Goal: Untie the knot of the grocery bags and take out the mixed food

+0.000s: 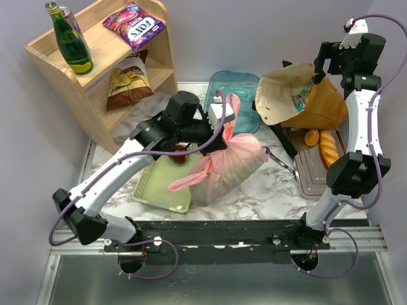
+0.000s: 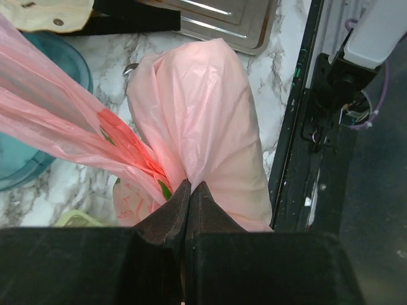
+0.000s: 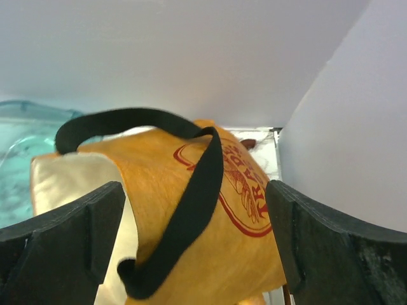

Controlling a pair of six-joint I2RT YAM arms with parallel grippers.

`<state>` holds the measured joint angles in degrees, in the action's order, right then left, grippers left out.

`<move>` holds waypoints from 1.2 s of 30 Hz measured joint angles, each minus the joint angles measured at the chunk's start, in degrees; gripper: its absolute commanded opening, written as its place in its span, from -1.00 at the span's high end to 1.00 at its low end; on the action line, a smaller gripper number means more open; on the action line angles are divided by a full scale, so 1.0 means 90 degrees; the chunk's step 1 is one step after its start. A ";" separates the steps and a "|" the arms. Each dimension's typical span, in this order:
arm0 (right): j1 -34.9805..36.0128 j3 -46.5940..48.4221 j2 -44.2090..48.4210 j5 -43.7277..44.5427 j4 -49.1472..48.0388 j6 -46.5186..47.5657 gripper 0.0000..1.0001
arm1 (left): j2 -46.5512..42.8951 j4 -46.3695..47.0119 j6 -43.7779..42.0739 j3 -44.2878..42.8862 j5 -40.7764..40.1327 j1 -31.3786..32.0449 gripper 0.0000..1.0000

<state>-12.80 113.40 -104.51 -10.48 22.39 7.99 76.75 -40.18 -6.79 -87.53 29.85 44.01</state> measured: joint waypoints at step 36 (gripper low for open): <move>0.0374 -0.3917 0.4226 -0.3446 0.4284 0.1294 -0.61 | 0.0464 0.1015 0.0233 0.0228 0.2290 -0.1025 -0.53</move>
<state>-9.43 78.15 -66.48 -41.50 60.95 19.64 80.93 -31.05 -4.69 -85.47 50.46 34.79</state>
